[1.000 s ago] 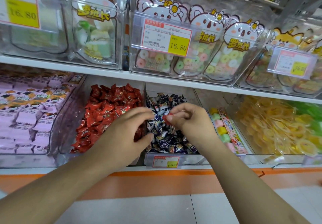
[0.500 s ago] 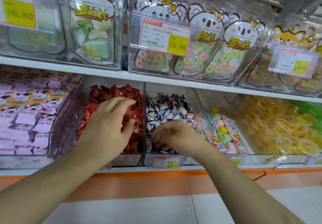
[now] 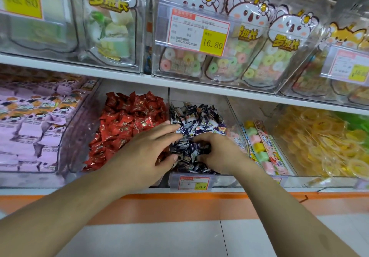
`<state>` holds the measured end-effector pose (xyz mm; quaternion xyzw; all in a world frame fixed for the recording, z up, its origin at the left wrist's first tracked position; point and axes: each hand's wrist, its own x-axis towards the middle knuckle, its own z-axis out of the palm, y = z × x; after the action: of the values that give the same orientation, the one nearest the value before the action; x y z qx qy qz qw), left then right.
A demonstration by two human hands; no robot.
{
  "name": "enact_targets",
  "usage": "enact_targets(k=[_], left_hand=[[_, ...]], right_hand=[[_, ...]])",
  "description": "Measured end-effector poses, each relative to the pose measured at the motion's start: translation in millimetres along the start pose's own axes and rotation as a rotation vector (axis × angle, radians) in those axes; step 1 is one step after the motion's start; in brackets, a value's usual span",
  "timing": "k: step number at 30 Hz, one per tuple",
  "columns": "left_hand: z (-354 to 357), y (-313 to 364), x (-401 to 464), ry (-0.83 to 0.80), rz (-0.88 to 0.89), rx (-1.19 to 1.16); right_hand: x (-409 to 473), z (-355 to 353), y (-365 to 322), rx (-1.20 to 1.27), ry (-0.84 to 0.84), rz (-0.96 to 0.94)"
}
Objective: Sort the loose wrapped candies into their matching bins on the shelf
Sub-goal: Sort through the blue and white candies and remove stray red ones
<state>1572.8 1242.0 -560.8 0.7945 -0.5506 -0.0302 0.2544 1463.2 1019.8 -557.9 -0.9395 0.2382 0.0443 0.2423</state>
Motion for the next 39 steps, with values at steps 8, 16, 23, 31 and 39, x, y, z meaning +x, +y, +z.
enact_targets(k=[8, 16, 23, 31, 39], left_hand=[[1.5, -1.8, 1.8, 0.004, 0.01, -0.035], [0.4, -0.9, 0.3, -0.003, -0.001, -0.043], [-0.6, -3.6, 1.1, -0.013, 0.003, -0.059], [0.0, -7.0, 1.7, -0.018, 0.004, -0.098], [-0.2, -6.2, 1.0, -0.01, 0.013, -0.101]], right_hand=[[-12.7, 4.4, -25.5, 0.315, -0.019, -0.199], [0.0, 16.9, -20.2, -0.005, 0.002, -0.172], [6.1, 11.4, -9.1, -0.156, 0.317, -0.049], [-10.1, 4.0, -33.7, 0.153, 0.054, -0.229], [-5.7, 12.5, -26.3, 0.177, -0.223, -0.085]])
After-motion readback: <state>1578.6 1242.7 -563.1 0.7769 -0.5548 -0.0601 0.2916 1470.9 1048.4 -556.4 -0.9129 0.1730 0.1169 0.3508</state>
